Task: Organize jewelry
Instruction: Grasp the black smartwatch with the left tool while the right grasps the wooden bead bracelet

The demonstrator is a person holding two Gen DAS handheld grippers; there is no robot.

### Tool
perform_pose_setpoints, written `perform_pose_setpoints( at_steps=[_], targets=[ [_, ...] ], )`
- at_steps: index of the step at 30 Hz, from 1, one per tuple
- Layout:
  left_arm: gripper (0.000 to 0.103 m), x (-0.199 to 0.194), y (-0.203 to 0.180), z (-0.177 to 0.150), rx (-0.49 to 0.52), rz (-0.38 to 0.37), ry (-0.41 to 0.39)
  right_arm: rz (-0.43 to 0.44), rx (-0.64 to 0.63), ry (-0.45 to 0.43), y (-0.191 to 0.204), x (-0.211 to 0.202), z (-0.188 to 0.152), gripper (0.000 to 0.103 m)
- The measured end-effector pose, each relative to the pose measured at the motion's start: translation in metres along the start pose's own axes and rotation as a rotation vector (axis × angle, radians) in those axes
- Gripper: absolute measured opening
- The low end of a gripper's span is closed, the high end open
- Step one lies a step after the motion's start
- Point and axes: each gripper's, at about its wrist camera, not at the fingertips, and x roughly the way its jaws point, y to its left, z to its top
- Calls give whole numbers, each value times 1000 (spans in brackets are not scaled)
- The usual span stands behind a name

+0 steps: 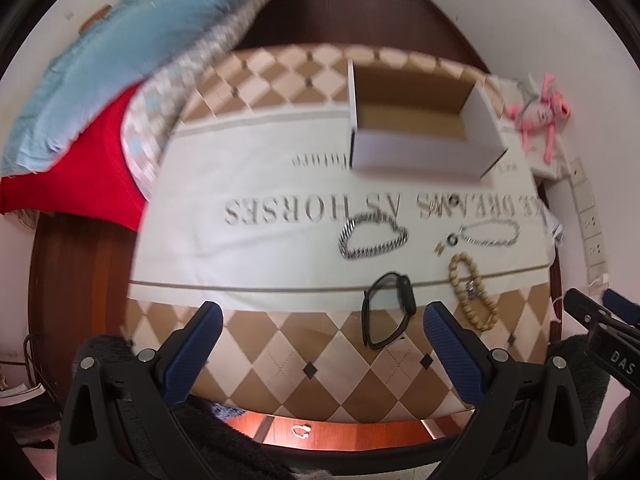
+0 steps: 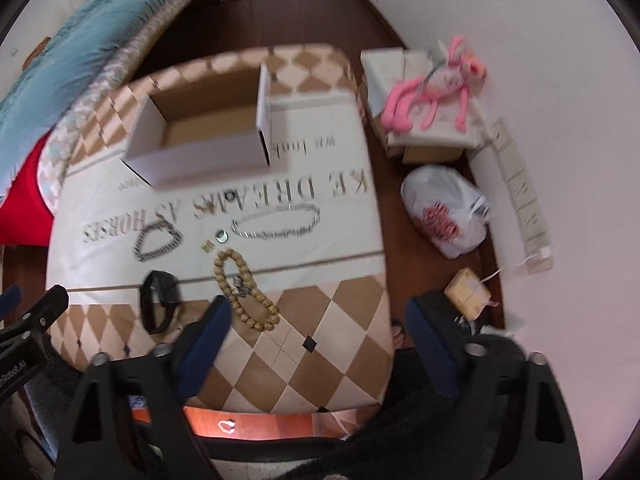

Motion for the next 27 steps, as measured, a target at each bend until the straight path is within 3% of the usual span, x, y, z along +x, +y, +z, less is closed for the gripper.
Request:
perform_pose_setpoints(
  at_steps=[1, 5, 9, 12, 13, 19, 25, 27],
  targets=[
    [101, 10, -1, -1, 3, -8, 15, 15, 4, 15, -1, 12, -3, 73],
    [80, 44, -8, -6, 19, -50, 88, 48, -4, 67, 5, 55, -9, 63],
    [76, 64, -16, -9, 36, -80, 132, 62, -31, 92, 16, 81, -13, 54],
    [66, 74, -21, -12, 45, -106, 157, 69, -51, 95, 23, 94, -15, 50],
    [62, 77, -22, -13, 46, -107, 165, 71, -53, 104, 25, 97, -15, 49],
    [61, 88, -24, -18, 55, -109, 190, 63, -87, 120, 36, 112, -18, 47],
    [32, 97, -25, -20, 62, -114, 210, 35, -115, 116, 43, 112, -17, 46],
    [27, 100, -24, -20, 64, -112, 212, 20, -129, 109, 47, 112, -19, 46]
  ],
)
